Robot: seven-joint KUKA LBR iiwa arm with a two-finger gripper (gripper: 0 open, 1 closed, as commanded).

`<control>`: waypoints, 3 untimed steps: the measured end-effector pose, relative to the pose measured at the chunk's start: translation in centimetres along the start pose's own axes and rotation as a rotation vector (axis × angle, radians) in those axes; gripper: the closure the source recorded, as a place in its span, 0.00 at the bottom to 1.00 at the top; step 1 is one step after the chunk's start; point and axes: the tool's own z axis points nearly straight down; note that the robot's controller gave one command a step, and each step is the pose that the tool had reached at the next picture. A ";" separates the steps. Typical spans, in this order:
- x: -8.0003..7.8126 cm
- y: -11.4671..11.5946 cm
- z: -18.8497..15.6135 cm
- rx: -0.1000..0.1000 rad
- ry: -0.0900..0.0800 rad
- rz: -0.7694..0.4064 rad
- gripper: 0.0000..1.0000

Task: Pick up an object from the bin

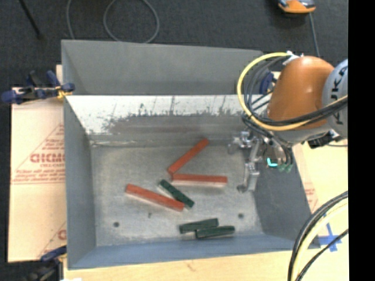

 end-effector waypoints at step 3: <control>-1.3 -3.5 -1.6 0.005 -0.012 -0.575 1.00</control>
Offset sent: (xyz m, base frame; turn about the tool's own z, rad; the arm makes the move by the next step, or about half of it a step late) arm 0.0395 0.0217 -0.1056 -0.1875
